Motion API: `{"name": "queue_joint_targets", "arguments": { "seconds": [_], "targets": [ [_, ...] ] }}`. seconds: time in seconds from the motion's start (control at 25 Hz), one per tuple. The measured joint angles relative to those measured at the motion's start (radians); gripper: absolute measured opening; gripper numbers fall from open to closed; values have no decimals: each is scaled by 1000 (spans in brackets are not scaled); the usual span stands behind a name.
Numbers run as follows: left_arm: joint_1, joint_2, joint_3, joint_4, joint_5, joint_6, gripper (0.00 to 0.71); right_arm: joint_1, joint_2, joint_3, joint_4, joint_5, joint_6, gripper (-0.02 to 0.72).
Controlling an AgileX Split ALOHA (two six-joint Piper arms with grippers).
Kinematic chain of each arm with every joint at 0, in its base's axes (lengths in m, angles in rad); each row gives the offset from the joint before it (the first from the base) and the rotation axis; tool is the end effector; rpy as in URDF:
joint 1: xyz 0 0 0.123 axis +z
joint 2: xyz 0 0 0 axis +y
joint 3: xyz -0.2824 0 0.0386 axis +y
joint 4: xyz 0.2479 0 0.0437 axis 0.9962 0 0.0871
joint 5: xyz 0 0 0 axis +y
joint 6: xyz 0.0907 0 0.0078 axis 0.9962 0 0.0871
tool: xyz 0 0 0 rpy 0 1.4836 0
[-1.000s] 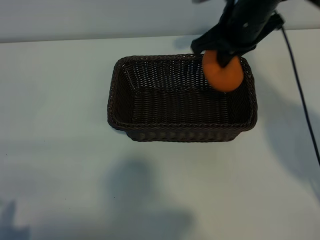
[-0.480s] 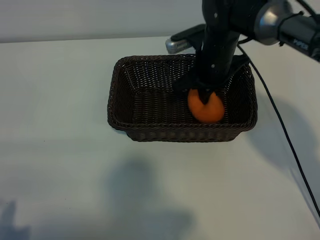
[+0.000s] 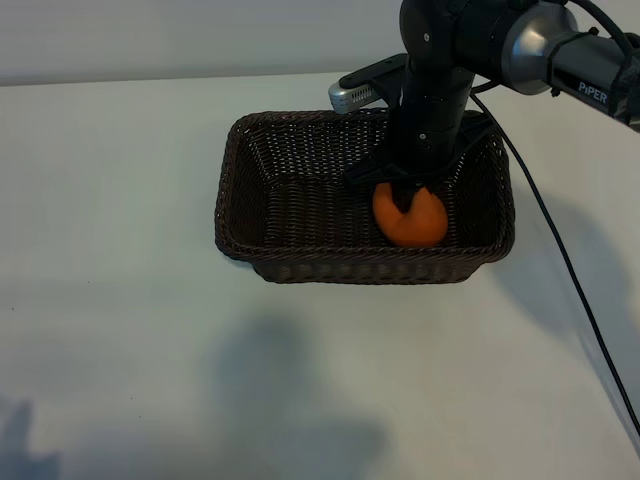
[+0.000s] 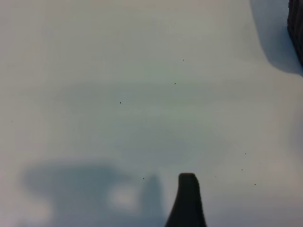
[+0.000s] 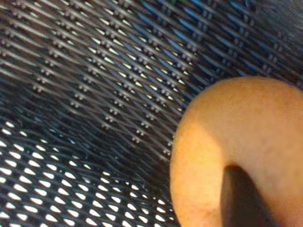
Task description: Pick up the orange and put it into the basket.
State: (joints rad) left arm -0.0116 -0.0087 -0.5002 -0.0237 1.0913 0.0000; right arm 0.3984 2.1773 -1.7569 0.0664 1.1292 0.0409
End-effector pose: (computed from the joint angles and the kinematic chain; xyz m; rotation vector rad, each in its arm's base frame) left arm -0.0075 -0.0018 0.2747 0.0136 2.0659 -0.0356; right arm 0.4095 0.1783 0.1814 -0.5040 3.0046 0.1276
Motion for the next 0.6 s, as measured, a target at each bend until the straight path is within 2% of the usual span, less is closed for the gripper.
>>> {"name": "queue_joint_targets", "arguments": {
  "seconds": [0.2,0.28,0.36,0.6],
  "targets": [
    [0,0,0,0,0,0,592,0,3,-45,1,57,-2,512],
    [0,0,0,0,0,0,592,0,3,-91,1,81,-2,576],
    [0,0,0,0,0,0,592,0,3,-141,1,86,-2,595],
    [0,0,0,0,0,0,592,-5,3,-228,-1,87,19,588]
  ]
}}
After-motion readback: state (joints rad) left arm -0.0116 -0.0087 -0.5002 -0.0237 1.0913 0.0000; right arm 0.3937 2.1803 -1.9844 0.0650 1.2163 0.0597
